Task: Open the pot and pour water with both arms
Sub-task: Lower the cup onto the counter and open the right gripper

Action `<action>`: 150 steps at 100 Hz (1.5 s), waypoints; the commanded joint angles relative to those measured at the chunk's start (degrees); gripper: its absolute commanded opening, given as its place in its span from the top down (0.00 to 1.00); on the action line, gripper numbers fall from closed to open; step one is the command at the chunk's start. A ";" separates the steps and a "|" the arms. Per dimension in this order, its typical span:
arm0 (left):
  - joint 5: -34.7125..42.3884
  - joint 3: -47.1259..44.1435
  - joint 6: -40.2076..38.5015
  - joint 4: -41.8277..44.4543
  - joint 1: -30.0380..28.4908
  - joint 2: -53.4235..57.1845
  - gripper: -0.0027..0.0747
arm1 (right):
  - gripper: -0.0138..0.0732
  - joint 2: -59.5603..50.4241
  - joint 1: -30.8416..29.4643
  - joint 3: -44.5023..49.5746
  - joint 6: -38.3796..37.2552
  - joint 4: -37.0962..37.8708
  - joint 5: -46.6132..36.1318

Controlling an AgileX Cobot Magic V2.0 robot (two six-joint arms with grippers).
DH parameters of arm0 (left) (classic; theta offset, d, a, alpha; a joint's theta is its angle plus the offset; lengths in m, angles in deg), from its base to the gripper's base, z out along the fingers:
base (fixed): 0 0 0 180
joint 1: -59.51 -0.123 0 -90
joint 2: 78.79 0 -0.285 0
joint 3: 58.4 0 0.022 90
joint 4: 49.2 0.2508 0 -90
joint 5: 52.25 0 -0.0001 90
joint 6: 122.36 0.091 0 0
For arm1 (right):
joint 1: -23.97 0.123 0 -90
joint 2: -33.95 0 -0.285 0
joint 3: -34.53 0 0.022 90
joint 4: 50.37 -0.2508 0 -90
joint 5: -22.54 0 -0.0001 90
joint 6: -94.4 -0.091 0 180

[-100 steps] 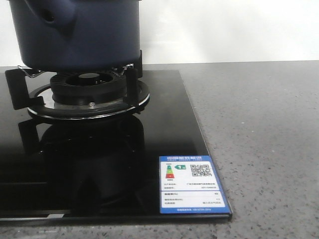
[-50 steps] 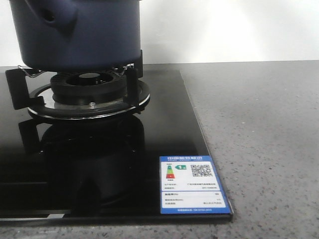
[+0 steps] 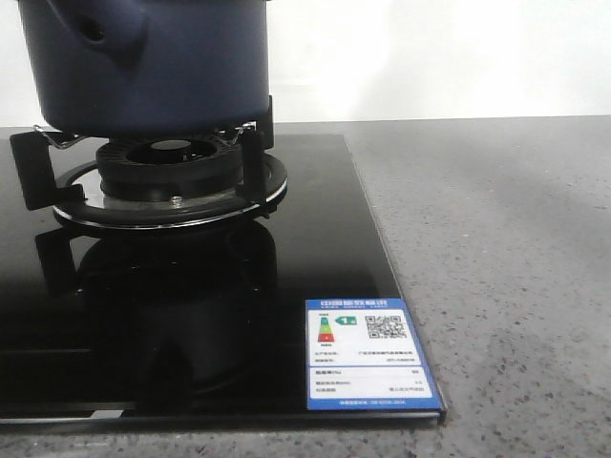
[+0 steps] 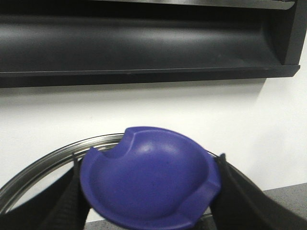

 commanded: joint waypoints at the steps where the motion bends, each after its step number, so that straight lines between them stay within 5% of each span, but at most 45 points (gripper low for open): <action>1: 5.89 2.23 -0.03 -0.02 -0.20 0.75 0.48 | 0.48 -3.03 -3.90 2.90 -0.37 -0.47 -11.52; 32: 5.89 2.23 -0.03 -0.02 -0.20 0.71 0.48 | 0.48 -1.23 -14.55 14.43 1.21 -4.16 -23.70; 85: 5.89 2.23 -0.03 -0.02 -0.20 0.71 0.48 | 0.48 13.61 -14.80 14.86 7.34 -4.21 -32.03; 150: 5.89 2.23 -0.03 -0.02 -0.20 0.71 0.48 | 0.48 14.77 -14.80 14.86 8.44 -4.84 -31.55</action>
